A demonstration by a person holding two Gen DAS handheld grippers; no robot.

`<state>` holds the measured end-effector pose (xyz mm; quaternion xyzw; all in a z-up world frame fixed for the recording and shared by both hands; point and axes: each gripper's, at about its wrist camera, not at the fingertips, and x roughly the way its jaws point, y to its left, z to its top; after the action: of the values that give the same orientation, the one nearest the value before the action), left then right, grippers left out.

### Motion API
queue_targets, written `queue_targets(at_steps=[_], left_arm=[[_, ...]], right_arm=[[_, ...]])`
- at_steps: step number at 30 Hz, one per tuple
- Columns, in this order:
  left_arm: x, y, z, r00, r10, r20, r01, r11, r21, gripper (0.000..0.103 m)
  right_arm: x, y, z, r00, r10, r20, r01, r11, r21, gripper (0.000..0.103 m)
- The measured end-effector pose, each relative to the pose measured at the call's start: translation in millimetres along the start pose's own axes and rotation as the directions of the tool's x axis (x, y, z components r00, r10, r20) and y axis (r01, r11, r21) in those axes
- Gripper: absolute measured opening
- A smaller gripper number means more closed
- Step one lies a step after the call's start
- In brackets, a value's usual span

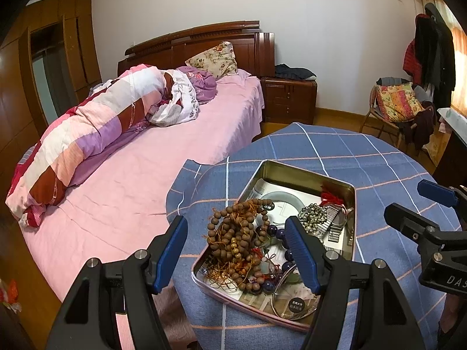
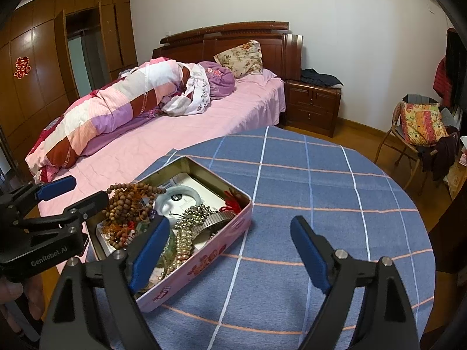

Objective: Organize jewelry

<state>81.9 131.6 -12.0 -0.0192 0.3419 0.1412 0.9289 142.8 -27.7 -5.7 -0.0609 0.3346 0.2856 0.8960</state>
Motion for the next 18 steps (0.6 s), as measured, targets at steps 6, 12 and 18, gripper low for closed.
queue_targets(at_steps=[6,12,18], left_arm=[[2.3,-1.8,0.1,1.000,0.003,-0.008,-0.003,1.000,0.008,0.069],[3.2,-2.6,0.1,1.000,-0.010,-0.014,0.010,1.000,0.006,0.069],[3.2,-1.4,-0.6,1.000,0.005,-0.007,-0.005,1.000,0.000,0.069]], right_arm=[[-0.1,-0.2,0.2,1.000,-0.001,0.002,0.001,1.000,0.001,0.089],[-0.6,-2.0,-2.0,1.000,-0.006,0.010,0.006,1.000,0.002,0.090],[-1.0,-3.3,-2.4,1.000,-0.013,0.014,0.013,1.000,0.003,0.091]])
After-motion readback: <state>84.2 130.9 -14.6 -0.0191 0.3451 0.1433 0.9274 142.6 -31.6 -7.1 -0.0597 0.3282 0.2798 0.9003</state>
